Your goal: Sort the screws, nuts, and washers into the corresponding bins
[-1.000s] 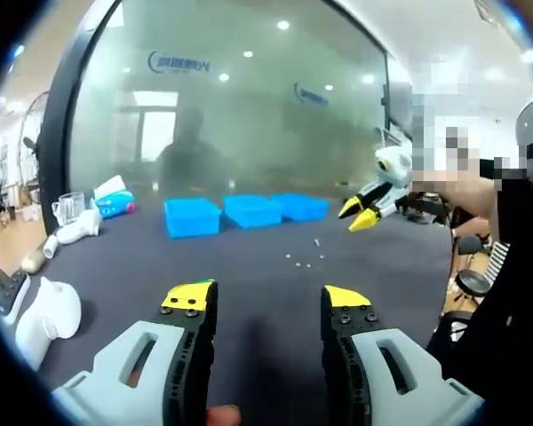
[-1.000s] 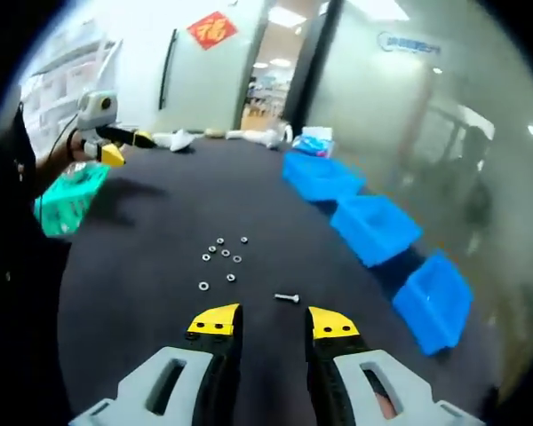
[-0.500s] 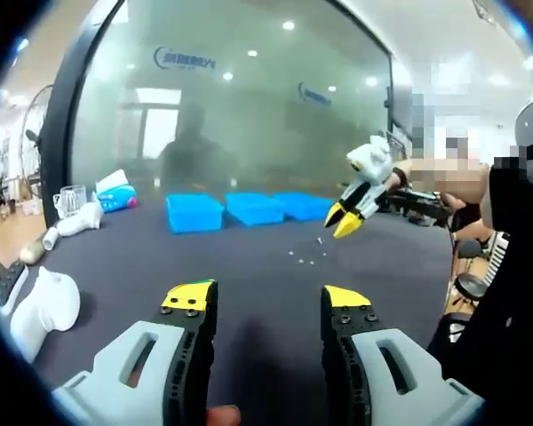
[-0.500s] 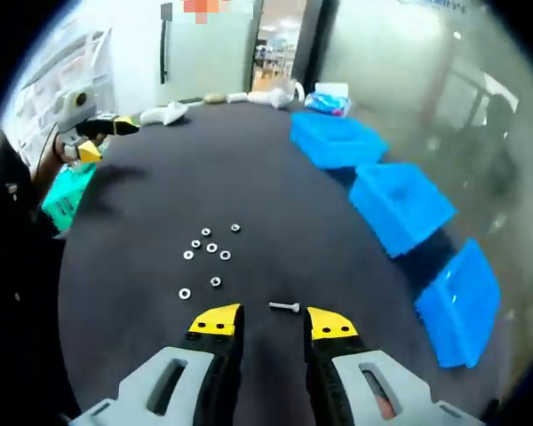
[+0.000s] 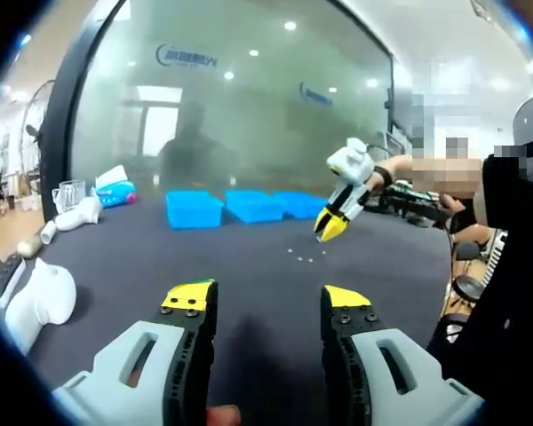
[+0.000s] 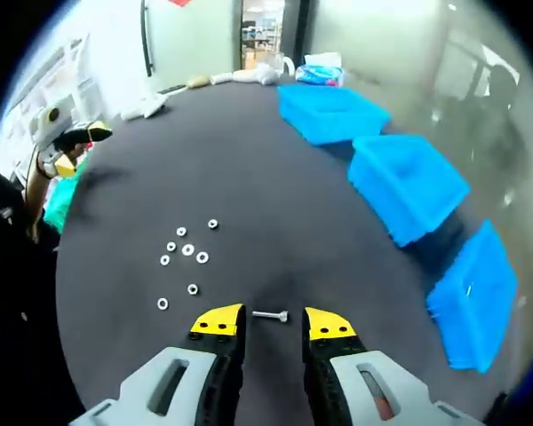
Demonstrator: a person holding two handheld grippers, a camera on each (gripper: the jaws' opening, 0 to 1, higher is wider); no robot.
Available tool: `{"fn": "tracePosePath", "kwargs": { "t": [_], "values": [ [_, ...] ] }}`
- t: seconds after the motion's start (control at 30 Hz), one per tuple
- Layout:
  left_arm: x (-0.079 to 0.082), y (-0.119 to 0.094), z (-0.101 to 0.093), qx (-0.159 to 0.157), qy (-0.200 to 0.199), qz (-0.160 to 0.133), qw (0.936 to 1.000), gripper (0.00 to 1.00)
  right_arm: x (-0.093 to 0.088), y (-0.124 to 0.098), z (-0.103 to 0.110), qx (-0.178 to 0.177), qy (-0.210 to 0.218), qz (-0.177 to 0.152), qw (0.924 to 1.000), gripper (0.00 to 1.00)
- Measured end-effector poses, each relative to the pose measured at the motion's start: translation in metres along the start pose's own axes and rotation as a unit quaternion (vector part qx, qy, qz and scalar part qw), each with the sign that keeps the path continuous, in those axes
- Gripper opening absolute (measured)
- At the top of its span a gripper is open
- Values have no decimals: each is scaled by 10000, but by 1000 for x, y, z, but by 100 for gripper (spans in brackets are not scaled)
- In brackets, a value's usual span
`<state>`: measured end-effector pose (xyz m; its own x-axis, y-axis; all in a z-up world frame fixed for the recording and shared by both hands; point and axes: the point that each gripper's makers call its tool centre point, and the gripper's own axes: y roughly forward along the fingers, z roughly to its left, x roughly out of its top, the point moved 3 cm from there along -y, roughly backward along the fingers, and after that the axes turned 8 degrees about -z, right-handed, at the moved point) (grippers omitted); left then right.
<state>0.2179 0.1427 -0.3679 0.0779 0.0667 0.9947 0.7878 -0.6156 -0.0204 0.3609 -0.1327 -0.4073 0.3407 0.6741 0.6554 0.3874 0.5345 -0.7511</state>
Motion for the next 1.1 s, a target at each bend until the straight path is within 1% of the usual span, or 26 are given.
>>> {"fn": "tracePosePath", "kwargs": {
  "t": [0.13,0.23,0.43,0.47,0.5,0.67,0.87,1.03,1.1],
  "values": [
    [-1,0,0,2,-8,0,10000,45,-3,4,1,31,141,41,9999,21],
    [-1,0,1,9,-1,15,10000,45,-5,6,1,40,132,88,9999,21],
    [-1,0,1,17,-3,5,10000,45,-5,6,2,37,269,64,9996,17],
    [-1,0,1,18,-3,5,10000,45,-5,6,2,22,255,62,9997,14],
    [-1,0,1,17,5,12,10000,45,-5,5,2,23,215,58,9998,14],
    [0,0,0,4,16,12,10000,45,-6,6,3,-8,152,51,9999,14],
    [3,1,-1,-11,46,-5,10000,45,-6,4,4,-34,188,-8,9998,14],
    [3,1,-2,-20,72,21,10000,45,-4,-5,5,-69,244,-259,9993,14],
    [4,1,-2,-18,78,16,10000,45,-2,-12,7,-108,321,-451,9984,14]
  ]
}}
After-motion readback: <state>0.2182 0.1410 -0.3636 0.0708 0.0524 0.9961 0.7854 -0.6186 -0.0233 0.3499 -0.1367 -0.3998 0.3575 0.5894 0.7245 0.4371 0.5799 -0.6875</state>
